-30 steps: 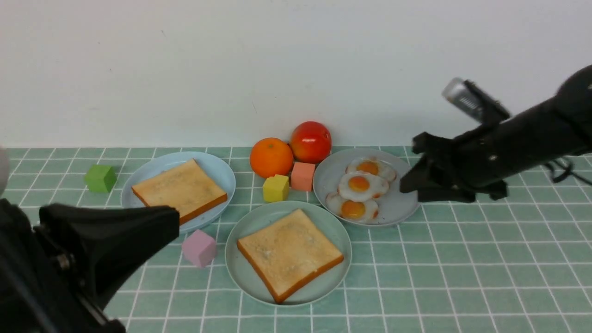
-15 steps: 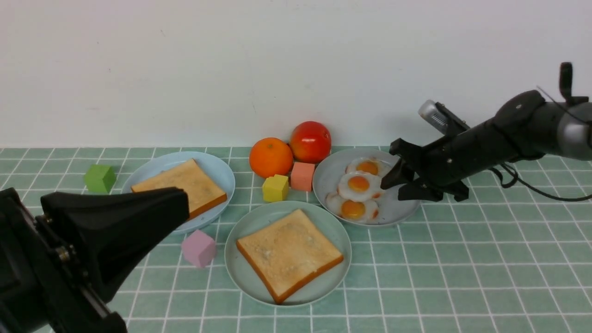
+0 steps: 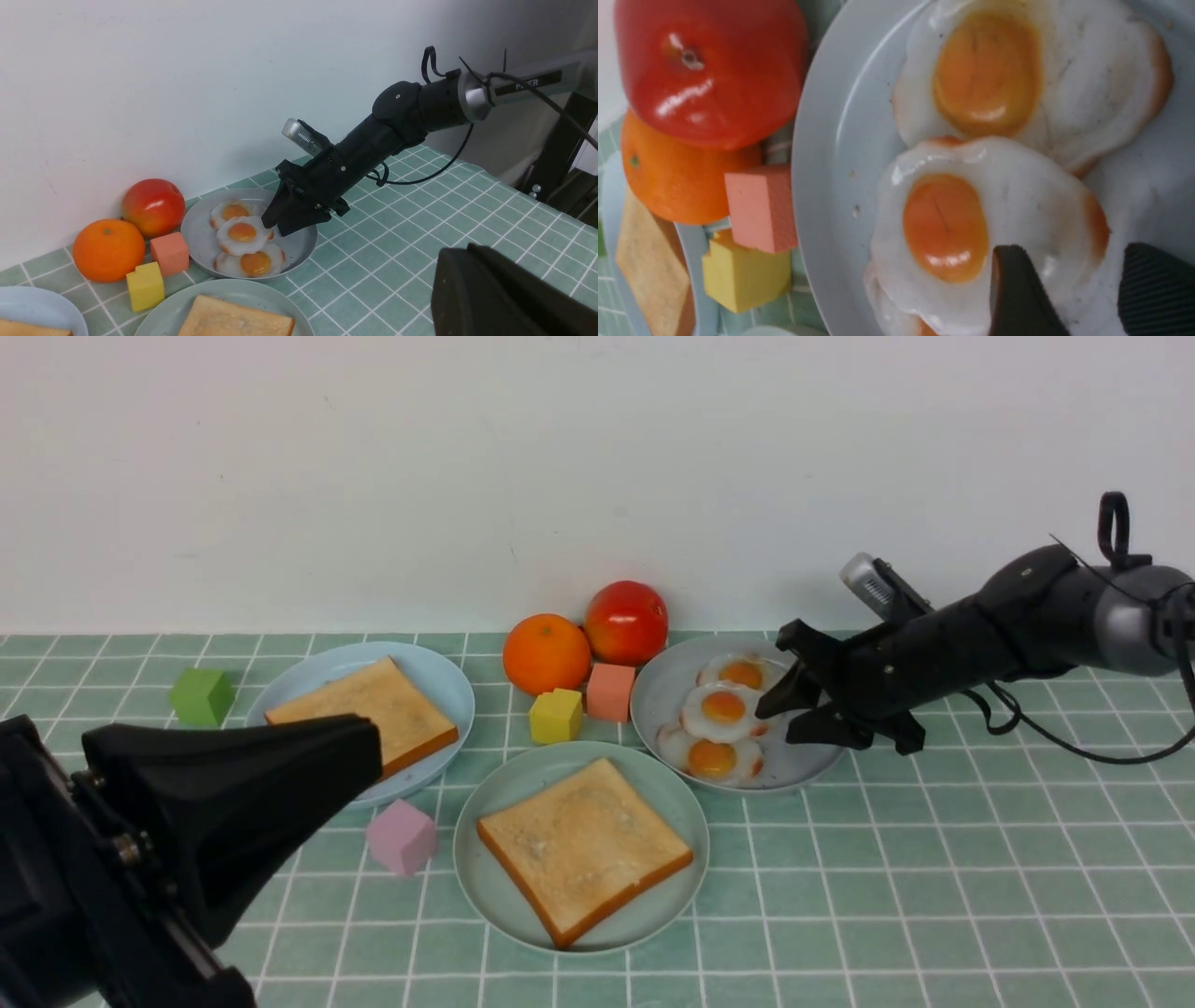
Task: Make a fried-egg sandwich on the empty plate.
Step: Use the right arm to grab a fried egg, then use the right arm to place the fried egg on the slice of bread in the middle
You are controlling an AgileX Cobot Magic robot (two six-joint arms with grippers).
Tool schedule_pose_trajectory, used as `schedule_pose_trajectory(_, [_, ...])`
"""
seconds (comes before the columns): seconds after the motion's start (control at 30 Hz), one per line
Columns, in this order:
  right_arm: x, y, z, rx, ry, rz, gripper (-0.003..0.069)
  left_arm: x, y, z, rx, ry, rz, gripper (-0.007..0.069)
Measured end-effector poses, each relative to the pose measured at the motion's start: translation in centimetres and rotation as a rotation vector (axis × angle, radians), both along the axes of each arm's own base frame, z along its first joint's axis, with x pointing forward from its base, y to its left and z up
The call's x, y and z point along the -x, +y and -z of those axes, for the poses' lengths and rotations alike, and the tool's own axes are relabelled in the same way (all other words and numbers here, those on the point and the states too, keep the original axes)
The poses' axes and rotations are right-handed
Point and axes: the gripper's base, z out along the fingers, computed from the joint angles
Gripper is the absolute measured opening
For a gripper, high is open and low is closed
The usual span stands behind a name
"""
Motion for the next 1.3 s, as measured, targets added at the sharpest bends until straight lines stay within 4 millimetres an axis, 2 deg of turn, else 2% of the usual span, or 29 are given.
schedule_pose_trajectory(0.6, [-0.5,0.1,0.4,-0.021,-0.041,0.003,0.0325,0.0,0.0,0.0,0.000,0.000,0.000,-0.0013])
schedule_pose_trajectory(0.77, [-0.5,0.1,0.7,-0.019,-0.041,0.007,0.0232,0.0,0.0,0.0,-0.001,0.001,0.000,-0.0013])
schedule_pose_trajectory(0.93, [-0.6,0.1,0.6,-0.024,-0.047,0.011,0.0057,0.0,0.0,0.0,-0.001,0.001,0.000,-0.0013])
schedule_pose_trajectory(0.97, [-0.6,0.1,0.5,-0.024,-0.051,0.006,0.0052,0.0,0.0,0.0,-0.001,0.001,0.000,-0.0013])
schedule_pose_trajectory(1.1, [-0.5,0.2,-0.5,-0.018,-0.088,-0.022,0.0059,0.0,0.0,0.1,-0.008,0.007,-0.002,-0.0012])
schedule_pose_trajectory(1.3, [0.7,0.6,-6.8,-0.029,-0.224,-0.123,0.0059,0.0,0.2,0.8,-0.064,0.062,-0.017,-0.0010])
